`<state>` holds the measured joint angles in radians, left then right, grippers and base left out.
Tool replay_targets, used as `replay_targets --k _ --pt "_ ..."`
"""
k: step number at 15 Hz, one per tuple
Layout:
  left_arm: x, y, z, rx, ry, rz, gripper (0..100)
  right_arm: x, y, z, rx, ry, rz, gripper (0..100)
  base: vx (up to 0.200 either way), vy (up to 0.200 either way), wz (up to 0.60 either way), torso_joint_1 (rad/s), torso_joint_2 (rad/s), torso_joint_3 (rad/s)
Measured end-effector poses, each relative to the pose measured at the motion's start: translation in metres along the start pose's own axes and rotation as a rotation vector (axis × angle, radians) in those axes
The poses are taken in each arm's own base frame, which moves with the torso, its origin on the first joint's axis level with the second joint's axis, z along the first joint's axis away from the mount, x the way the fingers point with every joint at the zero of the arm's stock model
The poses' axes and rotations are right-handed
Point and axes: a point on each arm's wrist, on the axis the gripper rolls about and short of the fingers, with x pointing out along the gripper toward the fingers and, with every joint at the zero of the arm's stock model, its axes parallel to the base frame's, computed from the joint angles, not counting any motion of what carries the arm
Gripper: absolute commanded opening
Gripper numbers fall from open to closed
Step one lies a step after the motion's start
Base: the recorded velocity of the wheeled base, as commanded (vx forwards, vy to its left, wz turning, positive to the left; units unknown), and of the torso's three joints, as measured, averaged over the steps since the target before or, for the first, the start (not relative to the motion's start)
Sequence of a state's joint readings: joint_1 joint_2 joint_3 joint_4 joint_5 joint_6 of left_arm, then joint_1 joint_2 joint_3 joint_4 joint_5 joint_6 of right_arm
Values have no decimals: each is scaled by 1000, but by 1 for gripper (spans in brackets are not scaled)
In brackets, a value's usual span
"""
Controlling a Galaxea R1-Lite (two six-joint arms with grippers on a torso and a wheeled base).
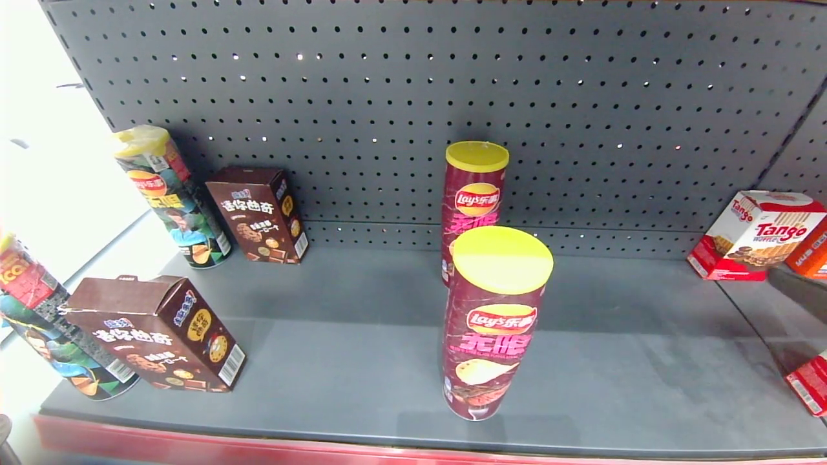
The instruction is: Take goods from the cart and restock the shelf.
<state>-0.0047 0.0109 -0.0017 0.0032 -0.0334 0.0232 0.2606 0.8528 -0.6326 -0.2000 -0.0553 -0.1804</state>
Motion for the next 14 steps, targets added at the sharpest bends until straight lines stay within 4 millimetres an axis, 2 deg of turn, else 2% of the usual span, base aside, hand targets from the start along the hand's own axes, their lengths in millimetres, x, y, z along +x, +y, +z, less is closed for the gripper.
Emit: replay_targets --k 2,5,6,8,12,13,14 --pt "0 0 0 0 0 1 100 -44 -3 -18 2 -39 -105 100 0 0 0 0 0 0" --pt "0 0 0 0 0 0 100 -104 7 -63 4 33 -176 100 0 0 0 0 0 0" --pt "0 0 0 0 0 1 100 -119 11 -76 9 30 -197 100 0 0 0 0 0 0" --pt "0 0 -1 2 2 1 100 -127 17 -102 24 33 -221 100 0 0 0 0 0 0" --pt "0 0 0 5 2 0 100 -110 23 -148 96 -59 -271 100 0 0 0 0 0 0" --pt "0 0 0 10 2 -2 100 -106 26 -162 107 -21 -231 100 0 0 0 0 0 0" --pt "0 0 0 13 2 -3 100 -105 29 -168 108 -14 -130 100 0 0 0 0 0 0"
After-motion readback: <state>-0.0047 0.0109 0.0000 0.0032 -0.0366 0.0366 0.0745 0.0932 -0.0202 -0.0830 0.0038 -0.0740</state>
